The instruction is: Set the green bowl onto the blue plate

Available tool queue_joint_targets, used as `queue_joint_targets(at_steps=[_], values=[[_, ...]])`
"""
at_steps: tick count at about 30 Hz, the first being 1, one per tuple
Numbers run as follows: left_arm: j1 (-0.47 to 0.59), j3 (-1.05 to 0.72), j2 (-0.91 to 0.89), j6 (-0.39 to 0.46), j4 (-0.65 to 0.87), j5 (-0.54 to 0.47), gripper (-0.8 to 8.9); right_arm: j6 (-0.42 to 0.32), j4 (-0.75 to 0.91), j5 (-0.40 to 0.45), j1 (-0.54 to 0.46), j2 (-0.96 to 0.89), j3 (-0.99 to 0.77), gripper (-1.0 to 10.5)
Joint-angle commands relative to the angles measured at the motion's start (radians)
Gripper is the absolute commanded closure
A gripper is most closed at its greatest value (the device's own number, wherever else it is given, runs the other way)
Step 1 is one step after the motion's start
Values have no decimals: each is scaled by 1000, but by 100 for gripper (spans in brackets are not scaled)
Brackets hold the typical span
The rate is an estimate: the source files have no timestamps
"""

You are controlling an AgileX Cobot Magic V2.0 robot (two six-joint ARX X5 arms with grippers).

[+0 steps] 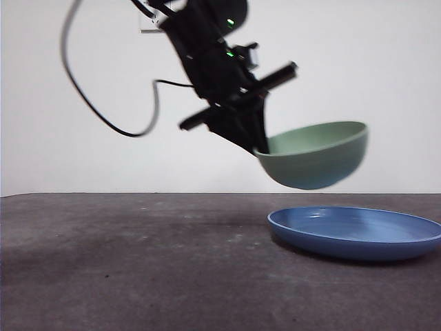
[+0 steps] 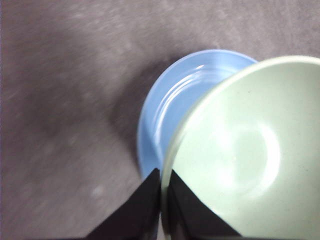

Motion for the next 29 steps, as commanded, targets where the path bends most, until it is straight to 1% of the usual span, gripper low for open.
queue_joint_targets(at_steps=[1, 6, 9, 19, 21, 22, 26, 27, 29], values=[[-24, 100, 85, -10, -17, 4, 798, 15, 7, -3, 3, 6, 22, 555], [-45, 245, 217, -9, -87, 3, 798, 18, 6, -3, 3, 6, 22, 555], [-53, 294, 269, -9, -109, 3, 798, 18, 6, -3, 3, 6, 22, 555], [-61, 308, 316, -5, -140, 3, 791, 18, 7, -3, 3, 6, 22, 555], [-64, 309, 316, -5, -139, 3, 766, 18, 7, -3, 3, 6, 22, 555], [-64, 312, 316, -5, -142, 3, 737, 18, 7, -3, 3, 6, 22, 555], [-64, 327, 316, 3, -162, 3, 558, 18, 7, -2, 3, 6, 22, 555], [-64, 329, 315, 5, -163, 4, 534, 18, 7, -2, 3, 6, 22, 555], [-64, 333, 312, 6, -171, 4, 529, 18, 7, -1, 3, 6, 22, 555]])
